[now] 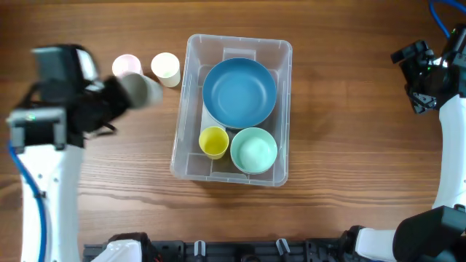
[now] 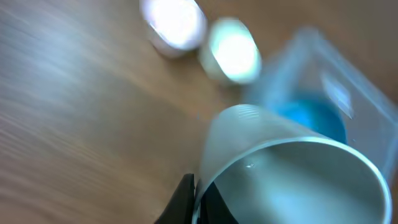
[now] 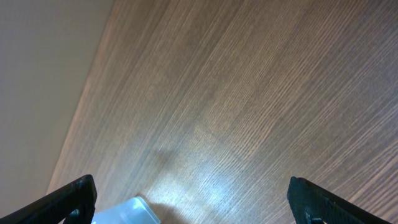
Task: Pack container
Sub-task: 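Lower the grey cup into the yellow cup in the bin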
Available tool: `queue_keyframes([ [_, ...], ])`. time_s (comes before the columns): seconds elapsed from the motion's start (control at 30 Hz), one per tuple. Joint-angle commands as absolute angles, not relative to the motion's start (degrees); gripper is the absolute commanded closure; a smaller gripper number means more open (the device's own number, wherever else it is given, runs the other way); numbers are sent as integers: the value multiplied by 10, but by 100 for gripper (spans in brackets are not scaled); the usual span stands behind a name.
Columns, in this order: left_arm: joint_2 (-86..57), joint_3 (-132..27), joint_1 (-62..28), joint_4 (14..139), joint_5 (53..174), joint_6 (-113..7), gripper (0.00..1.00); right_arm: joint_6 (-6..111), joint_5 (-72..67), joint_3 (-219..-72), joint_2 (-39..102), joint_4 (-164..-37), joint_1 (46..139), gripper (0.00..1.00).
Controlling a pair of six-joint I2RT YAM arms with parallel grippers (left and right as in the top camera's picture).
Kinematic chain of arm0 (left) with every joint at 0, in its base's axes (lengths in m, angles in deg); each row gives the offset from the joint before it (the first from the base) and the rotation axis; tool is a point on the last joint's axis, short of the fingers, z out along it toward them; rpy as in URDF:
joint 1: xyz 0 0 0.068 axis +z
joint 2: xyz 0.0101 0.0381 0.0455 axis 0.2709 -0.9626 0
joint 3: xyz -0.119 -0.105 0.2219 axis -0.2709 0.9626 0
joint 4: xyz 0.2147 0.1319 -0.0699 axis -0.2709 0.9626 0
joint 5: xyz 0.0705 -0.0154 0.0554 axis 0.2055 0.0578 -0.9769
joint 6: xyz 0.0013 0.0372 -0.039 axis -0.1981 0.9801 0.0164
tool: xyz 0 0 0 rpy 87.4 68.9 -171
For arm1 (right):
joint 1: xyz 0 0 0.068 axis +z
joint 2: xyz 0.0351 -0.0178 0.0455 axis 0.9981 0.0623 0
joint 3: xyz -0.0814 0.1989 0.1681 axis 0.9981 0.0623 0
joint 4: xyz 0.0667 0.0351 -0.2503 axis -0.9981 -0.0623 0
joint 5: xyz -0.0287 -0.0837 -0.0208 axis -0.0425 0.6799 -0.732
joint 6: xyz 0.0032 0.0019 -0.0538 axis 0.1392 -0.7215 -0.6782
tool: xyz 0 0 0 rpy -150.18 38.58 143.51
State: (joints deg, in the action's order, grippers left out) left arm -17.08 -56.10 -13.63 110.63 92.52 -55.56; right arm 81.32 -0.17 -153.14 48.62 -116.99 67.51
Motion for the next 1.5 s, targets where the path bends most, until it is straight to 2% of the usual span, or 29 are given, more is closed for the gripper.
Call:
queue_keyframes([
  [0.0,-175,-552,-275,1153,899,-553,96,821,-5,-1537,493,-1169,677,0],
  [0.2,-189,-512,-439,1162,858,-615,96,821,-5,-1537,493,-1169,677,0],
  [0.33,-198,-482,-486,1161,795,-657,96,821,-5,-1537,493,-1169,677,0],
  [0.5,-220,-432,-489,1120,776,-669,96,821,-5,-1537,493,-1169,677,0],
  [0.57,-230,-403,-489,1065,776,-663,84,821,-5,-1537,493,-1169,677,0],
  [0.6,-233,-396,-489,1044,776,-659,84,821,-5,-1537,493,-1169,677,0],
  [0.8,-241,-393,-489,974,781,-652,84,821,-5,-1537,493,-1169,677,0],
  [0.9,-241,-393,-489,973,781,-651,88,821,-5,-1537,493,-1169,677,0],
  [1.17,-238,-398,-485,981,779,-652,89,821,-5,-1537,493,-1169,677,0],
  [1.2,-234,-406,-482,990,770,-652,86,821,-5,-1537,493,-1169,677,0],
  [1.27,-218,-430,-461,1002,743,-652,56,821,-5,-1537,493,-1169,677,0],
  [1.3,-211,-441,-445,1003,728,-651,48,821,-5,-1537,493,-1169,677,0],
  [1.37,-199,-456,-394,991,704,-651,42,821,-5,-1537,493,-1169,677,0],
  [1.47,-201,-456,-285,933,730,-621,41,821,-5,-1537,493,-1169,677,0],
])
